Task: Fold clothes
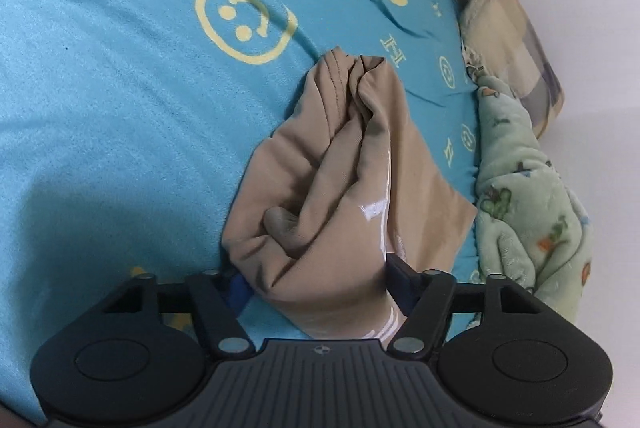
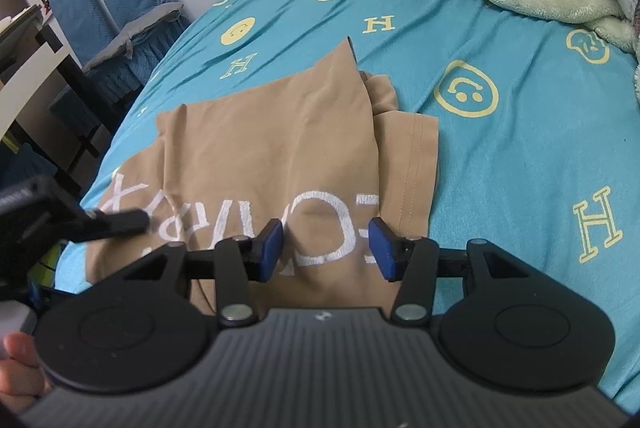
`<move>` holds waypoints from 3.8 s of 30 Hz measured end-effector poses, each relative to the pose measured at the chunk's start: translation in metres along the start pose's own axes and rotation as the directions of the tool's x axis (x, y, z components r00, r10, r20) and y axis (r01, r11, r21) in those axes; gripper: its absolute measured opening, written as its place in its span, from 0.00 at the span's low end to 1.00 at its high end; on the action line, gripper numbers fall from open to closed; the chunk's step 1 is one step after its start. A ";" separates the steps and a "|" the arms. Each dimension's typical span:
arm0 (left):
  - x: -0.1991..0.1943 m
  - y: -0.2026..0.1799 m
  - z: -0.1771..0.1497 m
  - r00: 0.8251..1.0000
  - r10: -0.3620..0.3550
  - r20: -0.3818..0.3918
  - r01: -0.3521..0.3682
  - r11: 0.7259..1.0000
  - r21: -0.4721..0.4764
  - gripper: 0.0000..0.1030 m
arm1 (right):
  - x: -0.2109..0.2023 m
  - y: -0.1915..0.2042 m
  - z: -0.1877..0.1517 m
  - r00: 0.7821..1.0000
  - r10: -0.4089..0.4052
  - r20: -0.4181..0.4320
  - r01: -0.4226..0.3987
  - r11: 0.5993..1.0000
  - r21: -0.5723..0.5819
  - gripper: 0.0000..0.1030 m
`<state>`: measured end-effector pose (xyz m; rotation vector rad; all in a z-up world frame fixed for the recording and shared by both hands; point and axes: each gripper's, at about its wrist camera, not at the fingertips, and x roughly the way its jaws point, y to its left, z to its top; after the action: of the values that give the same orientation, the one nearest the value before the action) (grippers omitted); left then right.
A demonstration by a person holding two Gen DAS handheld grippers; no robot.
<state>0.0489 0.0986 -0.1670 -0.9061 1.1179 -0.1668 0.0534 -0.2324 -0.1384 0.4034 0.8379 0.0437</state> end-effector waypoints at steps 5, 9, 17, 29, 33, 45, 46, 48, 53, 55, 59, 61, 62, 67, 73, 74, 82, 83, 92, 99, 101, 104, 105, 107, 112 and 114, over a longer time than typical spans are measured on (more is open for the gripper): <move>-0.008 0.002 0.000 1.000 -0.017 0.019 0.017 1.000 0.001 0.37 | -0.007 -0.006 0.002 1.000 0.026 0.007 -0.027 0.996 0.084 0.50; -0.010 0.000 -0.001 0.999 -0.036 0.031 0.036 0.999 -0.007 0.33 | -0.023 -0.025 -0.003 0.982 0.181 0.048 -0.187 0.930 0.316 0.80; -0.010 -0.005 -0.001 0.998 -0.046 0.049 0.047 0.999 -0.019 0.32 | -0.022 -0.041 -0.033 0.902 0.426 0.068 -0.370 0.683 0.629 0.85; -0.009 -0.003 0.002 0.997 -0.055 0.060 0.059 0.997 -0.053 0.32 | 0.007 -0.060 -0.052 0.945 0.306 0.114 -0.273 0.550 0.789 0.66; -0.010 -0.005 0.004 0.996 -0.063 0.066 0.066 0.997 -0.047 0.32 | 0.011 -0.061 -0.049 0.952 0.282 0.121 -0.266 0.561 0.784 0.61; -0.051 -0.045 -0.013 0.984 -0.122 0.130 0.109 0.989 0.103 0.29 | -0.027 -0.048 -0.038 0.947 0.275 0.166 -0.311 0.652 0.692 0.17; -0.056 -0.051 -0.018 0.983 -0.131 0.127 0.116 0.986 0.119 0.29 | -0.037 -0.048 -0.037 0.945 0.271 0.181 -0.319 0.655 0.685 0.17; -0.065 -0.064 -0.032 0.981 -0.152 0.117 0.133 0.979 0.153 0.29 | -0.061 -0.048 -0.034 0.944 0.248 0.218 -0.330 0.678 0.657 0.17; -0.072 -0.100 -0.061 0.976 -0.210 0.057 0.196 0.962 0.188 0.29 | -0.124 -0.070 -0.047 0.927 0.209 0.311 -0.371 0.639 0.674 0.17; -0.071 -0.117 -0.071 0.973 -0.231 0.020 0.222 0.952 0.211 0.29 | -0.143 -0.082 -0.049 0.918 0.200 0.341 -0.389 0.617 0.684 0.17; -0.059 -0.165 -0.092 0.966 -0.256 -0.041 0.256 0.917 0.305 0.29 | -0.175 -0.108 -0.040 0.904 0.173 0.390 -0.411 0.600 0.686 0.17; -0.048 -0.194 -0.101 0.961 -0.265 -0.075 0.274 0.898 0.344 0.29 | -0.191 -0.123 -0.032 0.902 0.145 0.405 -0.405 0.606 0.685 0.17; -0.042 -0.209 -0.104 0.958 -0.272 -0.091 0.287 0.888 0.361 0.29 | -0.199 -0.130 -0.028 0.901 0.131 0.413 -0.402 0.609 0.684 0.17; -0.001 -0.303 -0.125 0.947 -0.289 -0.139 0.320 0.825 0.466 0.29 | -0.227 -0.179 0.009 0.886 0.058 0.460 -0.392 0.623 0.676 0.17; 0.050 -0.439 -0.145 0.901 -0.378 -0.211 0.430 0.728 0.534 0.29 | -0.279 -0.233 0.090 0.849 -0.061 0.524 -0.327 0.719 0.614 0.17; 0.058 -0.462 -0.147 0.885 -0.408 -0.225 0.462 0.709 0.532 0.29 | -0.287 -0.237 0.097 0.834 -0.086 0.545 -0.309 0.744 0.592 0.17; 0.122 -0.550 -0.189 0.771 -0.579 -0.266 0.581 0.468 0.666 0.33 | -0.345 -0.270 0.157 0.664 -0.240 0.709 -0.117 0.902 0.415 0.18; 0.137 -0.544 -0.197 0.786 -0.556 -0.269 0.557 0.450 0.698 0.33 | -0.338 -0.276 0.152 0.663 -0.272 0.697 -0.089 0.896 0.435 0.19; 0.243 -0.442 -0.226 0.907 -0.321 -0.272 0.404 0.480 0.779 0.40 | -0.214 -0.326 0.055 0.846 -0.355 0.399 0.044 0.791 0.611 0.20; 0.204 -0.445 -0.222 0.939 -0.255 -0.231 0.322 0.411 0.853 0.86 | -0.236 -0.309 0.055 0.840 -0.383 0.383 0.099 0.804 0.587 0.91; 0.183 -0.449 -0.221 0.941 -0.264 -0.213 0.304 0.376 0.875 0.94 | -0.251 -0.294 0.058 0.825 -0.401 0.399 0.125 0.817 0.562 0.93; 0.148 -0.450 -0.223 0.939 -0.286 -0.192 0.286 0.335 0.898 1.00 | -0.276 -0.272 0.059 0.801 -0.419 0.428 0.156 0.836 0.526 0.93; 0.136 -0.449 -0.224 0.937 -0.297 -0.185 0.281 0.322 0.904 1.00 | -0.284 -0.263 0.059 0.793 -0.424 0.438 0.165 0.841 0.515 0.93; 0.106 -0.445 -0.229 0.932 -0.317 -0.173 0.270 0.294 0.917 1.00 | -0.299 -0.244 0.057 0.778 -0.431 0.457 0.183 0.851 0.491 0.93; 0.024 -0.429 -0.242 0.918 -0.370 -0.144 0.239 0.226 0.945 1.00 | -0.338 -0.188 0.045 0.739 -0.435 0.514 0.223 0.878 0.423 0.93; -0.008 -0.420 -0.246 0.912 -0.391 -0.126 0.221 0.210 0.952 1.00 | -0.351 -0.166 0.038 0.720 -0.438 0.538 0.241 0.885 0.397 0.93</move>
<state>-0.0291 -0.3012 0.0995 0.0412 0.4540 -1.0173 -0.1754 -0.4667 0.0743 0.5030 0.2440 -0.5559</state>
